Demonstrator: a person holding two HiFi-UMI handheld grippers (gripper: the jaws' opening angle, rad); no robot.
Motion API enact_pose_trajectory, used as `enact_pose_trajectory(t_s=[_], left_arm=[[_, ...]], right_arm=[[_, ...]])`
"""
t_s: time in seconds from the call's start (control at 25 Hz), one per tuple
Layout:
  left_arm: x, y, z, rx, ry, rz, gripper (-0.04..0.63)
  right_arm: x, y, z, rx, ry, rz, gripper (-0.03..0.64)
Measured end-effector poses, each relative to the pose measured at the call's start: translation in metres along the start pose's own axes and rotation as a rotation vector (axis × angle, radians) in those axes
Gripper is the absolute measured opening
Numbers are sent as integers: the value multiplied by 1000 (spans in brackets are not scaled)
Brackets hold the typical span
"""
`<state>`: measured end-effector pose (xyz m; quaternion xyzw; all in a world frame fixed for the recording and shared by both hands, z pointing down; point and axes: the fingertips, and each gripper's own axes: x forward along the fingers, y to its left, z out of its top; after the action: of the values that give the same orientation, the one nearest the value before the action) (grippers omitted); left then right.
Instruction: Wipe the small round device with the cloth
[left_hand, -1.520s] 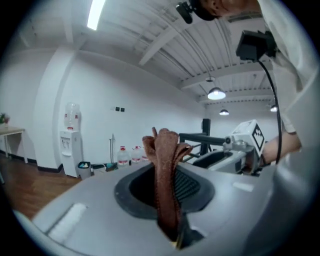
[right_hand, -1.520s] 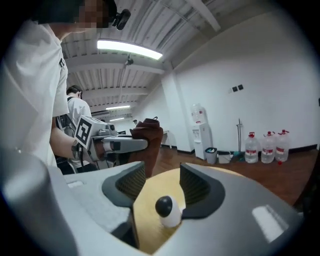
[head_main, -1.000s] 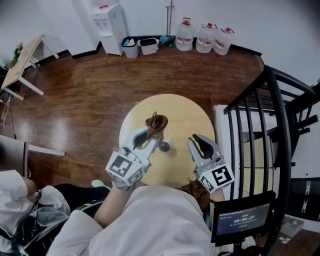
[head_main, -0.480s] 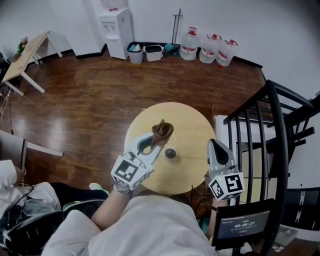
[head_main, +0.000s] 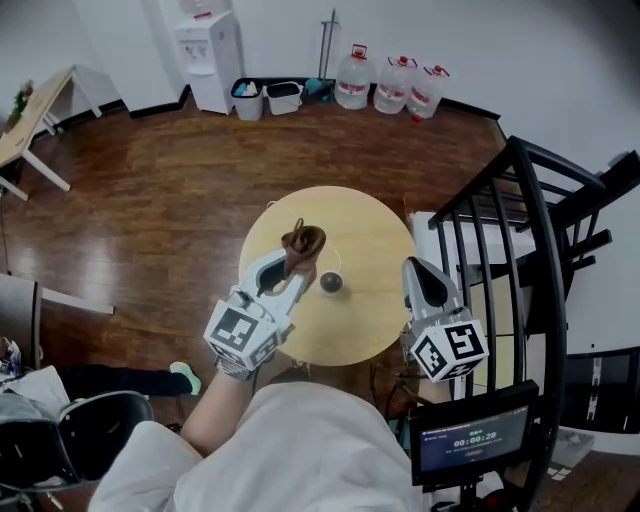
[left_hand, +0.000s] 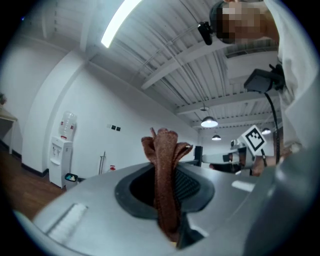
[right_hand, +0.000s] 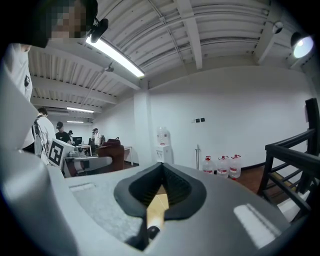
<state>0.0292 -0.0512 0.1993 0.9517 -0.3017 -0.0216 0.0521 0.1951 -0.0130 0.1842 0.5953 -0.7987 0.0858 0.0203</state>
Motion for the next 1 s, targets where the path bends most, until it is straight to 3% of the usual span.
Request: enact_pose_trajectory(t_s=[0.2, 0.36, 0.48, 0.64, 1.0], left_arm=[[-21, -46, -8, -5, 6, 9, 67], [-37, -93, -10, 75, 37, -51, 69], [-49, -131, -18, 76, 23, -73, 69], [-80, -174, -26, 42, -18, -37, 70], [-168, -267, -59, 32, -11, 74, 72]], right_arm=[[-45, 17, -8, -16, -29, 34, 3], [-84, 33, -19, -2, -24, 79, 3], [-122, 37, -25, -8, -43, 104, 3], [-180, 43, -39, -31, -44, 105, 3], [-306, 67, -89, -30, -19, 130, 3]])
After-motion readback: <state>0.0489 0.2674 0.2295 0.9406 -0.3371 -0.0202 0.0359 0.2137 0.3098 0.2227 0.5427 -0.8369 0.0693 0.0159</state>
